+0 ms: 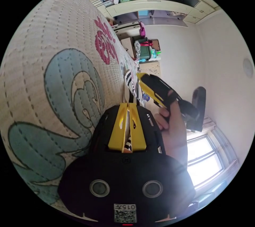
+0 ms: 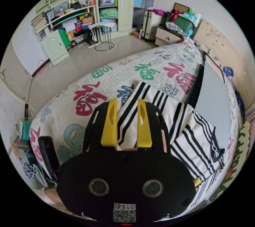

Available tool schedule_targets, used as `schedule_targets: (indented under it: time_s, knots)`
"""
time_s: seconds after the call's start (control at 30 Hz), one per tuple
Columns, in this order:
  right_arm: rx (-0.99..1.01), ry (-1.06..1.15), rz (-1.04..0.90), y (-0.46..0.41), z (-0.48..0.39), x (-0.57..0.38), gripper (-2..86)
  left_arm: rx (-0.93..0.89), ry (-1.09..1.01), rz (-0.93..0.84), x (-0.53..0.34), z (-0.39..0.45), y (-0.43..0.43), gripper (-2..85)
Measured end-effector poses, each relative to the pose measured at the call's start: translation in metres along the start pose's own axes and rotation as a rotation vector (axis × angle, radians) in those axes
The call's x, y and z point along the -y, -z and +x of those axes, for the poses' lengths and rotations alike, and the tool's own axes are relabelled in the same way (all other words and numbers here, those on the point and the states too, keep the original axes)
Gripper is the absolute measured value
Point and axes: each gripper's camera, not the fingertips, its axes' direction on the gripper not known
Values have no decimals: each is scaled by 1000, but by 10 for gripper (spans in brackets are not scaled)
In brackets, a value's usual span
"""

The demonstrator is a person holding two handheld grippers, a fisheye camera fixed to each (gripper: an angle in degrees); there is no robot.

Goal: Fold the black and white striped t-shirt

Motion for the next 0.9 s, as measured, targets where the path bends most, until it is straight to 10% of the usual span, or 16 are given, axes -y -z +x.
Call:
schedule_targets:
  time_s: [0.47,0.9]
  knots:
    - [129,-197,208,26,100,-32,6,-14,-79,-11,-80,-124,33,-6]
    - [-15,-214,310,118,233,-253,17,60,-1199,-373,-350,-138,-10,0]
